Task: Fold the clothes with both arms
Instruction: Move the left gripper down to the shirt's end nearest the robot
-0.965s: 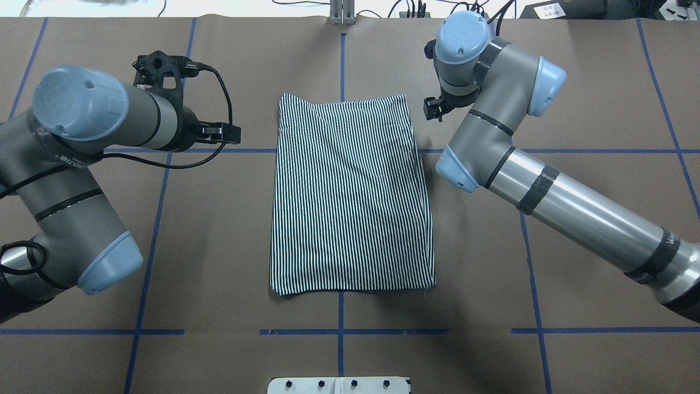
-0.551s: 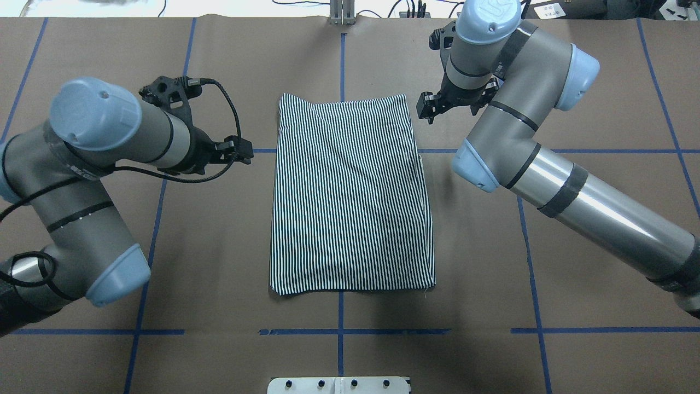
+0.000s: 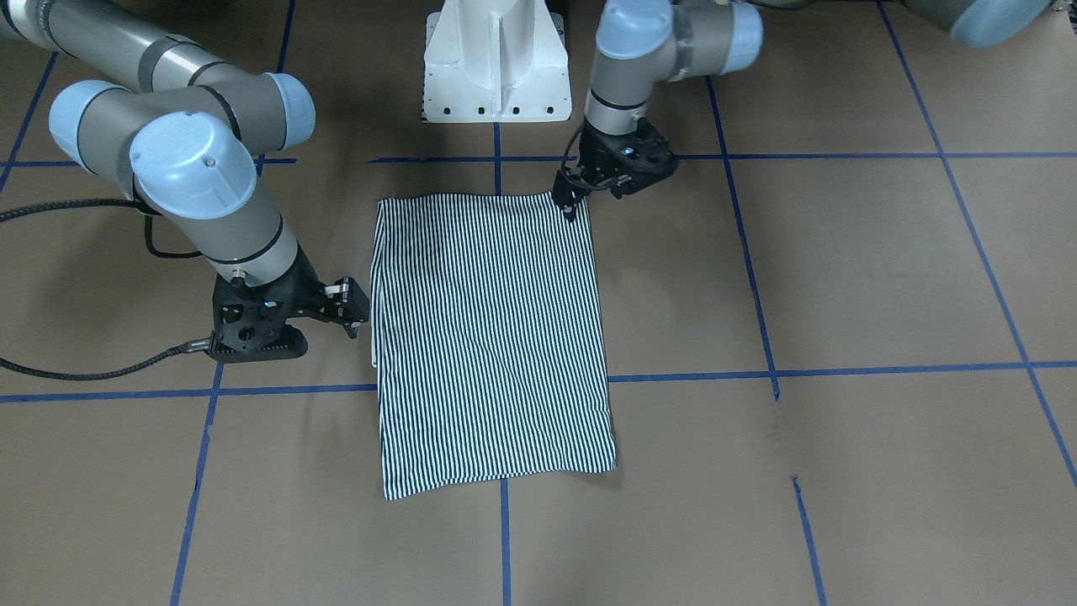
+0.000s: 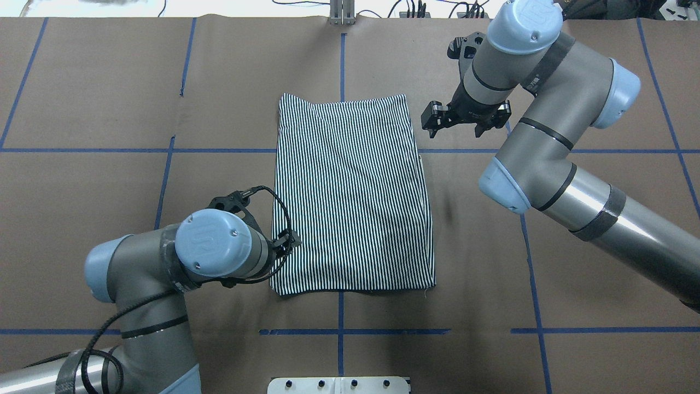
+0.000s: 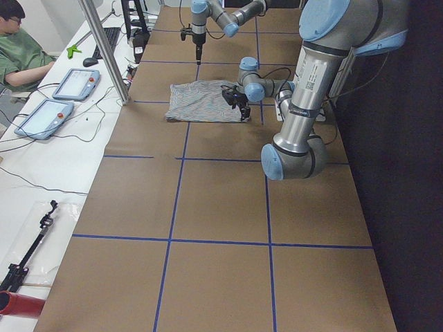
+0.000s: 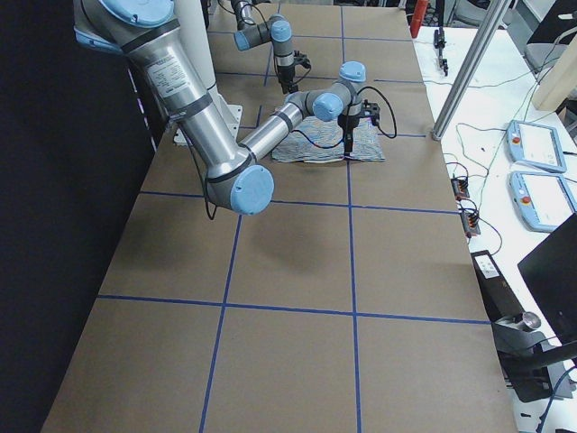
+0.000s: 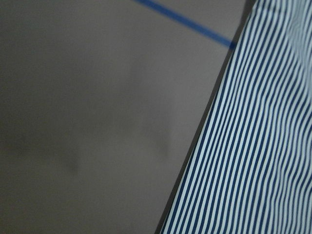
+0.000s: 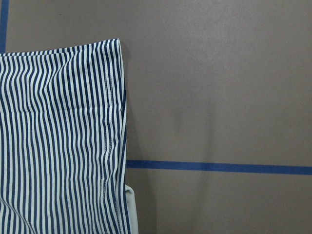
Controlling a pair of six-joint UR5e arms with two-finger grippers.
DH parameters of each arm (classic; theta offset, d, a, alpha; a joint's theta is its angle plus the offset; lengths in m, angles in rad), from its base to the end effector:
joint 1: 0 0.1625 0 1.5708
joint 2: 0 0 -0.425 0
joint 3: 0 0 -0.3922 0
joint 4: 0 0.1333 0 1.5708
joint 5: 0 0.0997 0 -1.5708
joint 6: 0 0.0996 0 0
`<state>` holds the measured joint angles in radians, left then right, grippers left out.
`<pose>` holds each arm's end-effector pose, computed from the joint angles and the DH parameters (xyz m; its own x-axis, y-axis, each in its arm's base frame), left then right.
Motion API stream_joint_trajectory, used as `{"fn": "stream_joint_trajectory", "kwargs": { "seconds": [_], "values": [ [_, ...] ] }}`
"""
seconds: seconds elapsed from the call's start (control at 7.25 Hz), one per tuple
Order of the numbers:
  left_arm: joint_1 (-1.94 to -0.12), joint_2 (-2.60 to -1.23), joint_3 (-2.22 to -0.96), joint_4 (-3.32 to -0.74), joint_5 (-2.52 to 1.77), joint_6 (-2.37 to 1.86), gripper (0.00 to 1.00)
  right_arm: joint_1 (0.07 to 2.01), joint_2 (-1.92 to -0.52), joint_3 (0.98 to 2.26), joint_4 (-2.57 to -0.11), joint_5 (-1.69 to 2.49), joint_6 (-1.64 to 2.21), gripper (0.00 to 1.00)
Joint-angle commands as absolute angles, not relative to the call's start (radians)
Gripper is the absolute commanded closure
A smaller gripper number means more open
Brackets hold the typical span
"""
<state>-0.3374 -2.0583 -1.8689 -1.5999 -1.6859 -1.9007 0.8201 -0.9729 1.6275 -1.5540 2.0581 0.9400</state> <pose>0.5416 -0.3192 0.2560 0.5315 -0.5275 -0.6628 0.4462 0.8394 -0.3102 -0.4027 -0.5587 0.2819 0.6952 -0.0188 0.7186 -0.0463 0.9964 0.0708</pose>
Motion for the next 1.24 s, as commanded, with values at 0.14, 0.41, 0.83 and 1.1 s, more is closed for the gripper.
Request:
{"fn": "stream_joint_trajectory", "kwargs": {
  "seconds": [0.14,0.41,0.83,1.1],
  "values": [
    [-0.293,-2.082,-1.818,-1.571,-1.66,-1.956,0.04,0.815,-0.983,1.646,-1.551,2.057,0.954,0.0],
    [-0.288,-2.086,-1.813,-1.572,-1.658,-1.956,0.06,0.813,-0.983,1.655,-1.551,2.057,0.954,0.0],
    [-0.278,-2.101,-1.789,-1.574,-1.66,-1.956,0.1,0.815,-0.989,1.658,-1.551,2.056,0.954,0.0],
    [-0.278,-2.106,-1.786,-1.572,-1.658,-1.954,0.24,0.815,-0.989,1.66,-1.552,2.056,0.954,0.0]
  ]
}}
